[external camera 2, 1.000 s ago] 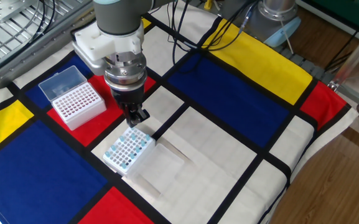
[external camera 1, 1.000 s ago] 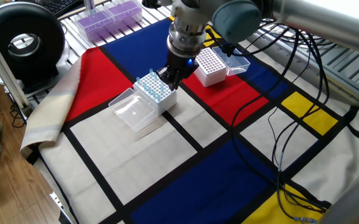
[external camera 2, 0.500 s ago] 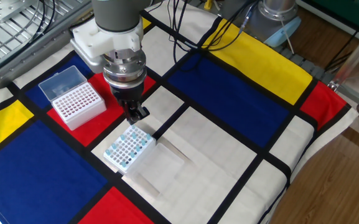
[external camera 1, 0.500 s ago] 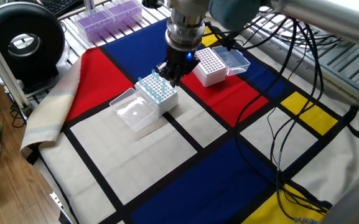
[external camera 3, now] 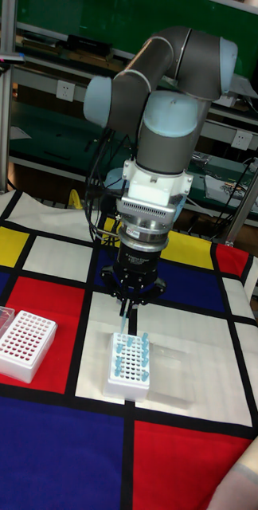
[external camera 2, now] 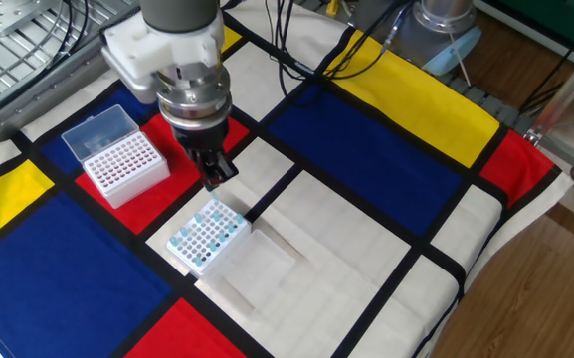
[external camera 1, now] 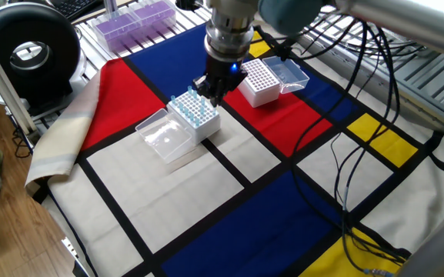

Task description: Transfer all medium pipette tips from one holder to another

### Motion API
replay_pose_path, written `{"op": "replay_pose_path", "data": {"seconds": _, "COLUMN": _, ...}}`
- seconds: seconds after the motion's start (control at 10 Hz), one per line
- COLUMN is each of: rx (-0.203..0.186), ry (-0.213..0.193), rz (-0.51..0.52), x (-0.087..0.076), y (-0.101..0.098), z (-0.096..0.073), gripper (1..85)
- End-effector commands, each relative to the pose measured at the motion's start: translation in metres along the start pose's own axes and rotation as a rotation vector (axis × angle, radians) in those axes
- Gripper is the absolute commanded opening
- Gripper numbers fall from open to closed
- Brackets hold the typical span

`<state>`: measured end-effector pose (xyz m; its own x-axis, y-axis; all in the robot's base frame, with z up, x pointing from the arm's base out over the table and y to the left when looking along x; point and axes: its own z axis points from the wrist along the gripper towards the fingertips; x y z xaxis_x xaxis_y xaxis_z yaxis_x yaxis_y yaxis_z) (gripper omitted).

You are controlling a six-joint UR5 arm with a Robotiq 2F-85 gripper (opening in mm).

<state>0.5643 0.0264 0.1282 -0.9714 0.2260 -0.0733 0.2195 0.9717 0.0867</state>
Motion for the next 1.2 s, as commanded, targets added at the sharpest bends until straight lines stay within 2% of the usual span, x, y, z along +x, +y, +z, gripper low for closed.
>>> {"op": "replay_pose_path", "data": {"seconds": 0.0, "rx": 0.000, "ry": 0.012, "rz": -0.001, "x": -0.001, "y": 0.007, "z": -0.022, "gripper": 1.0}}
{"op": "replay_pose_path", "data": {"seconds": 0.2, "rx": 0.013, "ry": 0.009, "rz": -0.031, "x": 0.000, "y": 0.001, "z": -0.028, "gripper": 1.0}}
{"op": "replay_pose_path", "data": {"seconds": 0.4, "rx": 0.043, "ry": 0.006, "rz": -0.091, "x": 0.000, "y": -0.018, "z": -0.034, "gripper": 1.0}}
{"op": "replay_pose_path", "data": {"seconds": 0.5, "rx": 0.031, "ry": 0.007, "rz": -0.094, "x": 0.002, "y": -0.020, "z": -0.035, "gripper": 1.0}}
{"op": "replay_pose_path", "data": {"seconds": 1.1, "rx": 0.027, "ry": 0.015, "rz": -0.109, "x": 0.009, "y": -0.032, "z": -0.027, "gripper": 1.0}}
